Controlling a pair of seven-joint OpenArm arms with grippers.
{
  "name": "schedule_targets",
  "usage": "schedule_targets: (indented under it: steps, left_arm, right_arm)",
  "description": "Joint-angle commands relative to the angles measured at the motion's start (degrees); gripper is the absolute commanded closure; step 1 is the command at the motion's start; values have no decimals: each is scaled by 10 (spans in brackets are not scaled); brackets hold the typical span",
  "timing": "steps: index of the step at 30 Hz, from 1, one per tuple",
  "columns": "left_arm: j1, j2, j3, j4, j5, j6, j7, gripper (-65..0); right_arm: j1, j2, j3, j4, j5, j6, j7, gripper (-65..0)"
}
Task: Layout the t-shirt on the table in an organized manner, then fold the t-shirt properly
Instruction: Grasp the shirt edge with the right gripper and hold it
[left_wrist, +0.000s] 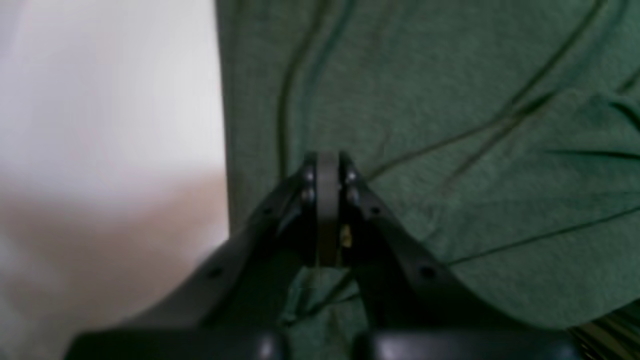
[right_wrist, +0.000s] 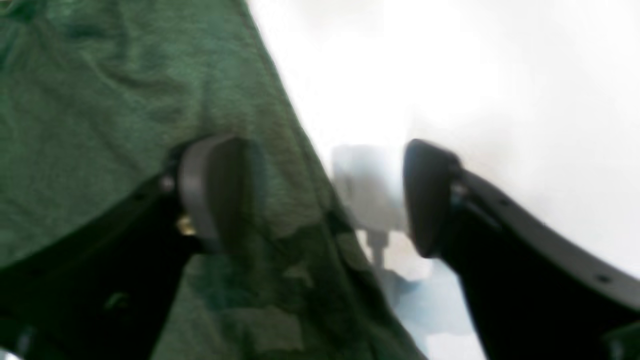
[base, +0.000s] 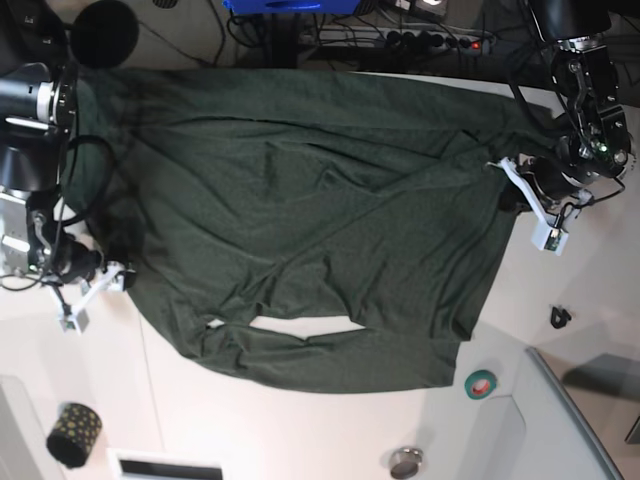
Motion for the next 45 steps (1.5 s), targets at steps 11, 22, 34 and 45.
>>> schedule_targets:
  steps: [11,22,34,45]
  left_arm:
    - [-45,-15,-1,-55,-6,0,-9,0]
    - [-37,-30,-1,-59,-6,-1,-10,0]
    - [-37,-30,-1,-59,-6,-1,-10,0]
    - [-37,-30,-1,-59,-6,-1,-10,0]
  right_arm:
    - [17,9,2,7,5,3,12,-356]
    - [17,11,6,7,5,3,12,-15]
    - [18,8,6,11,5,3,12,-89]
    - [17,2,3,8,5,3,12,-300]
